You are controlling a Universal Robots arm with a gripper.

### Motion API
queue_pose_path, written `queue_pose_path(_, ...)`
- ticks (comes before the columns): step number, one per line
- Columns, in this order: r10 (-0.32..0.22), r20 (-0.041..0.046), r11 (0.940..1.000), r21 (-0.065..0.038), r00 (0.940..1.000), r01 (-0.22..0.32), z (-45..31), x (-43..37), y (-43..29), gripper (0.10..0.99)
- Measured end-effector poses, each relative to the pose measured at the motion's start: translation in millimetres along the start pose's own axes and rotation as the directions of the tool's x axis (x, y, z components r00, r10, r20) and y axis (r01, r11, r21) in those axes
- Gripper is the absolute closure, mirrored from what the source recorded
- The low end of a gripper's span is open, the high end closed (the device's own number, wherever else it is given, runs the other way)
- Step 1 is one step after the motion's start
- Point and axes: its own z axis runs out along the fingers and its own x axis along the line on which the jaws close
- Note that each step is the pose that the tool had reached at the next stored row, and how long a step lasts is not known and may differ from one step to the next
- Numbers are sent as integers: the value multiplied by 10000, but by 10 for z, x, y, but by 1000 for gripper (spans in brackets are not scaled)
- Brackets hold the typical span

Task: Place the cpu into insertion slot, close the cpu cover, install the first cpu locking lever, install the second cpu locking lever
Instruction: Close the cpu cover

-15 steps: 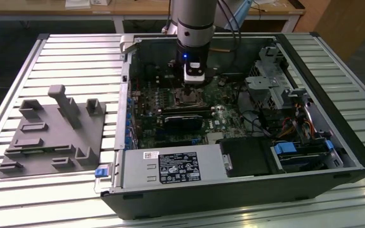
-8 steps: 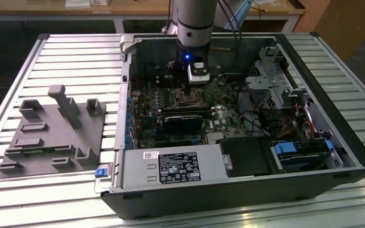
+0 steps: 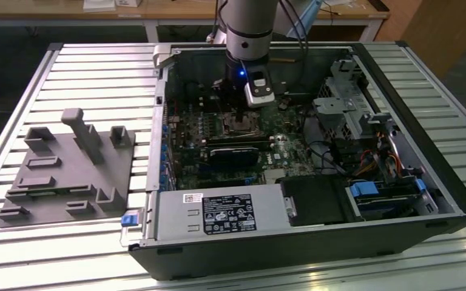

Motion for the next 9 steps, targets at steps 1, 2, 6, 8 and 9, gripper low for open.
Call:
queue_pose_path(1, -179, -4, 9998, 1, 9998, 179, 0, 0, 0, 980)
queue_pose_path(2, -359, -8, 9994, 2, 9994, 359, 1, 0, 0, 980)
queue_pose_path(6, -1092, -23, 9940, 7, 9940, 1092, 2, 0, 0, 980)
queue_pose_path(8, -1450, -31, 9894, 8, 9894, 1450, 3, 0, 0, 980)
queue_pose_path(9, -1626, -35, 9867, 10, 9867, 1627, 3, 0, 0, 980)
